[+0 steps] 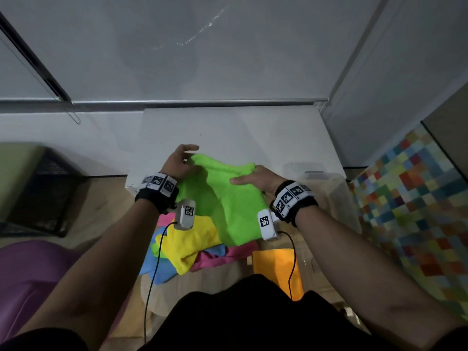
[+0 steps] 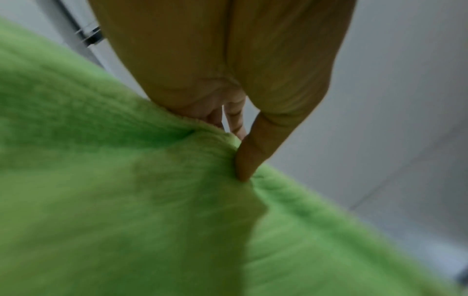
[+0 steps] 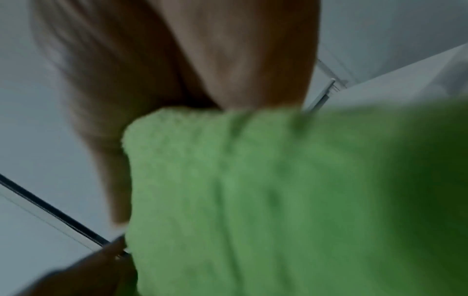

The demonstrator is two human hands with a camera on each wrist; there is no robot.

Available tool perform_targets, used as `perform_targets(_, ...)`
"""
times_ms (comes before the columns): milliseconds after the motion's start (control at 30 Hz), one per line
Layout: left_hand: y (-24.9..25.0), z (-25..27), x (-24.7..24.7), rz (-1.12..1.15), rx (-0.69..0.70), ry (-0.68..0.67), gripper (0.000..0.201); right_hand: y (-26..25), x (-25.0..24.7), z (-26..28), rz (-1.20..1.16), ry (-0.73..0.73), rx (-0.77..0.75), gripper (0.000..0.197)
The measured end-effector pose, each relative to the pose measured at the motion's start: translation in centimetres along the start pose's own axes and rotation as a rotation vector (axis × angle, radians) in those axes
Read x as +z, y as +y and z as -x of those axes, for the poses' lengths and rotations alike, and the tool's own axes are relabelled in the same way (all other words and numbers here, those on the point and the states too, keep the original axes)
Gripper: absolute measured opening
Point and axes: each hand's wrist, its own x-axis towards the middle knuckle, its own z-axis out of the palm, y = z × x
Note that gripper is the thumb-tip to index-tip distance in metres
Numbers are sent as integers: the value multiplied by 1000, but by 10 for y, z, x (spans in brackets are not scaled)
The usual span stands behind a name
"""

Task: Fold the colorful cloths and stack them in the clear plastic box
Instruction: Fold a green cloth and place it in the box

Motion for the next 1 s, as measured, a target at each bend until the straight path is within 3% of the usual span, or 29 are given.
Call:
perform_targets(100,-26,14,13,-193,-131,-26,62,-3,2,3,-126,-1,-35,36)
perform_targets(167,-43,26,25,-207,-243,-96,79,-8,6,7,-226,-51,-55,25)
perform_targets(233,-73,29,35,-141,-287,-116,79,-12,7,8,-318,-53,-89,22)
perform_targets(333,-107,32,42,204,-395,-3,84,-17,7,7,-451,-13,-126,20)
perform_targets(400,-86,50,49,529,-491,37,84,-18,6,6,-542,28,-119,17)
perform_targets(467,-65,61,55,797,-462,-20,83,-16,3,5,-602,79,-128,16)
perform_targets(600,-52,59,51,1145,-419,-164,103,-7,-1,1,-654,157,-159,15)
perform_targets(700,-38,57,43,1235,-336,-245,75,-2,-3,1,-693,180,-168,17)
perform_targets(800,-26,57,51,980,-309,-350,66,-1,-3,2,-702,182,-170,19)
perform_targets(933,-24,55,60,654,-389,-227,12,1,-3,2,-626,182,-129,19)
perform_targets(1000,-28,51,54,733,-380,-89,18,5,-6,3,-550,201,-102,21)
